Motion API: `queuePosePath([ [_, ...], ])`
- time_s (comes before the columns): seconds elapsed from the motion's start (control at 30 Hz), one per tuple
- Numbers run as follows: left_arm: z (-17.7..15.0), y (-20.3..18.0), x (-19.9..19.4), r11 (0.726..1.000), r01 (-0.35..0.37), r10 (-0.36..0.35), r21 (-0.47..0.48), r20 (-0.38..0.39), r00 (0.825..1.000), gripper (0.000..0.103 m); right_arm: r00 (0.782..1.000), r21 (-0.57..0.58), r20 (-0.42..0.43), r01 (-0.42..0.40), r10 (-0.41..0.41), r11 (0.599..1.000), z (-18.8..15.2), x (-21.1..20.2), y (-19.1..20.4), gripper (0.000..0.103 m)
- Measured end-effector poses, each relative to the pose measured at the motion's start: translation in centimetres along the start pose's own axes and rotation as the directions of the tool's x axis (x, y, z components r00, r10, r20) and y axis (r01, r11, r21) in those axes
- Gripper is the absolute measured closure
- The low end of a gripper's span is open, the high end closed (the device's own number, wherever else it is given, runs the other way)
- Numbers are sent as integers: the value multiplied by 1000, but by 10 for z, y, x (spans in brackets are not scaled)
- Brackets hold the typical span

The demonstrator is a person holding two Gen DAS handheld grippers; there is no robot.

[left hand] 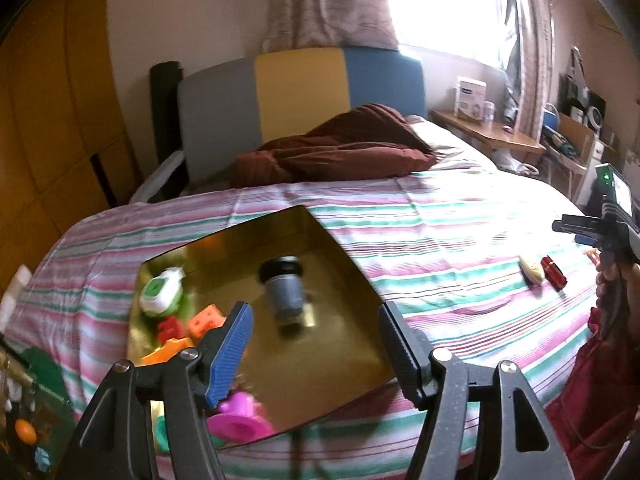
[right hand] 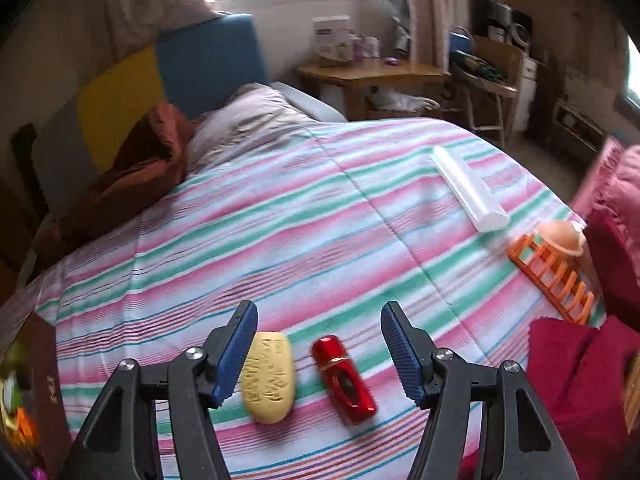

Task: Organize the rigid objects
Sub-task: 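Move both tools back over the yellow soap and red lipstick tube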

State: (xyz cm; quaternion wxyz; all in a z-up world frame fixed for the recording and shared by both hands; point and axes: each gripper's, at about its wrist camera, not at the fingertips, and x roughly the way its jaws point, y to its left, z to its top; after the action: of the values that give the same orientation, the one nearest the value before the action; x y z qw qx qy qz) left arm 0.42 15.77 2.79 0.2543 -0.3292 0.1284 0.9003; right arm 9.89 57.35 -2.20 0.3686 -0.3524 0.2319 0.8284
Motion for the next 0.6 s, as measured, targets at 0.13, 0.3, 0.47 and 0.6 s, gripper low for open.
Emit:
queuePosePath([
  [0.13,7,-24,8,999,36,-36,31,-8,999,37,1000,54,-13,-26,27,998,2,2,-10,36],
  [0.3,12,-53,15,993,65,-64,95,-15,998,37,999,84,-16,-33,35,996,0,2,-12,33],
  [0.47,15,-79,22,984,94,-91,149,-27,995,37,999,111,-19,-31,33,993,-1,4,-17,33],
  [0.6,17,-100,28,976,114,-110,187,-33,993,37,999,140,-20,-35,38,989,0,4,-22,32],
])
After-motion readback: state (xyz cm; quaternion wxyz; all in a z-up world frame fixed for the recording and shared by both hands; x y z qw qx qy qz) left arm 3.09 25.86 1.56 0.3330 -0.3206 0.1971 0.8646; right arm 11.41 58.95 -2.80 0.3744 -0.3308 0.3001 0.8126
